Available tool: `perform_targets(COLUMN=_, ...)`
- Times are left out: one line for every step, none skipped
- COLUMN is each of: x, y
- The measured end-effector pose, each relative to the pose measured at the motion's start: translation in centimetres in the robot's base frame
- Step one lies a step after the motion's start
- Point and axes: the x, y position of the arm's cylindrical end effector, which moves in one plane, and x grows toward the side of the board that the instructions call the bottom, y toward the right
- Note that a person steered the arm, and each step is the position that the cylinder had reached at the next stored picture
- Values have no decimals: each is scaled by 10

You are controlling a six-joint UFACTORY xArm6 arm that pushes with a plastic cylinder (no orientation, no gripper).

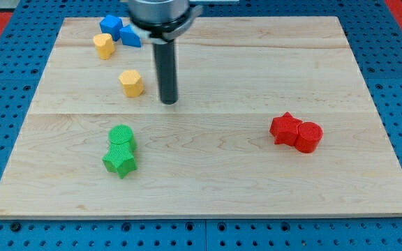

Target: Move the yellow hexagon closer to the blue triangle

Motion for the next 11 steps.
perform_targets(x=-21, y=-27)
perform_targets(x=-54, y=-41)
perform_targets(x=-65, y=-49)
perform_targets(x=-29, y=-48)
perform_targets(x=-21, y=-57)
perform_targets(x=-30, y=-86)
perform_targets(x=-48, y=-93)
perform_targets(x=-70, y=-93)
perform_targets(x=-90, y=-93)
perform_targets(x=-101, y=-93)
perform_targets(x=-100, y=-93)
